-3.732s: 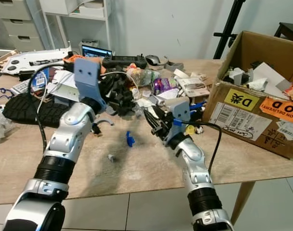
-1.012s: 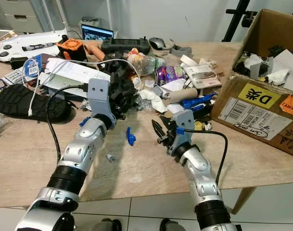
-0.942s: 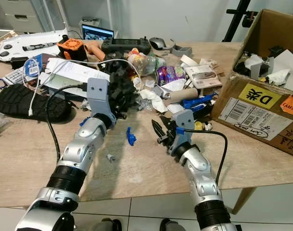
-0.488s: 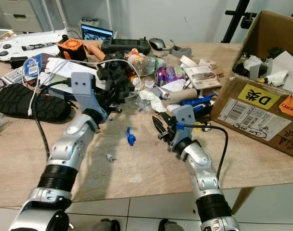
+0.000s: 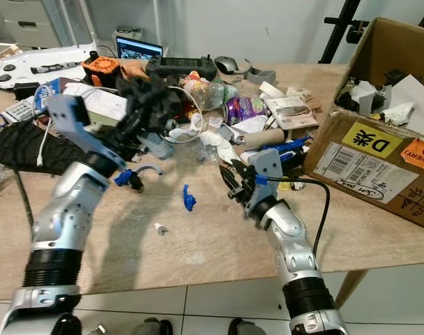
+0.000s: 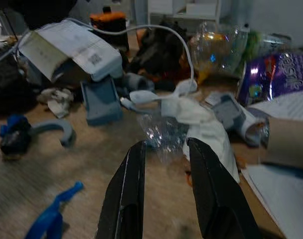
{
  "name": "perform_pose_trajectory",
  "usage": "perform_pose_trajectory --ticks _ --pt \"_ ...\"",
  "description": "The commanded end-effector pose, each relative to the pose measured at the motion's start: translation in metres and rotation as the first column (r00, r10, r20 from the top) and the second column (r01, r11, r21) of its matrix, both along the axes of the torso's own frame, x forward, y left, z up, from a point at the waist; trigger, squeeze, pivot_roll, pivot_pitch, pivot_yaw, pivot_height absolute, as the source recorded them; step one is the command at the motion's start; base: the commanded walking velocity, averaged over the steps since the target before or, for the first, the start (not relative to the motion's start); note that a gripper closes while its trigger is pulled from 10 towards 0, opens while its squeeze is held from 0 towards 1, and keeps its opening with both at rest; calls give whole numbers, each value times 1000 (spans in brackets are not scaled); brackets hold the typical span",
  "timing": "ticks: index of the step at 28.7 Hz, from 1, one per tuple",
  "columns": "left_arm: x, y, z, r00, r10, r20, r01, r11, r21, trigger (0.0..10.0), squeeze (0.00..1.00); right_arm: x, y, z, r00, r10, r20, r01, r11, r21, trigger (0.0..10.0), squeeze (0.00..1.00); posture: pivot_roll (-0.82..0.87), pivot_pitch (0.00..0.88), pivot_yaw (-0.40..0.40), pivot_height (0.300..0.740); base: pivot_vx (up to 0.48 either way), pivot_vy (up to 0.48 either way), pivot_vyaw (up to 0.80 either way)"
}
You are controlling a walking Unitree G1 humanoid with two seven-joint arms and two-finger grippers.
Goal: Picking trash to rubbish bin
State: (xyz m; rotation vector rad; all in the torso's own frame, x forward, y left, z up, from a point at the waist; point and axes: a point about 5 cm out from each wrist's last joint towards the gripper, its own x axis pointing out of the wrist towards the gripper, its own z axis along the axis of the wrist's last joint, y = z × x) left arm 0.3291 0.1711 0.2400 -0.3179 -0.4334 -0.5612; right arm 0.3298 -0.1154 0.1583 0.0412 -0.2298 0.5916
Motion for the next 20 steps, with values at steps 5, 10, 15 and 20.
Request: perform_pose_trajectory --ticks 5,10,15,20 --pt "-12 1 5 990 -141 15 142 988 -61 0 0 0 6 10 999 33 15 -34 997 74 10000 0 39 148 -43 740 0 0 0" --pt "-16 5 -5 996 -52 78 35 979 200 0 0 -10 15 52 979 172 108 -203 857 474 10000 1000 39 142 -41 740 0 0 0" --pt "-21 6 -4 992 -26 123 -4 971 237 0 0 -19 15 74 949 229 215 -314 715 625 10000 1000 41 118 -40 740 0 0 0" --pt "-22 7 -8 994 -37 99 13 973 230 0 0 -18 14 77 949 226 221 -316 697 644 10000 1000 40 111 -35 740 0 0 0"
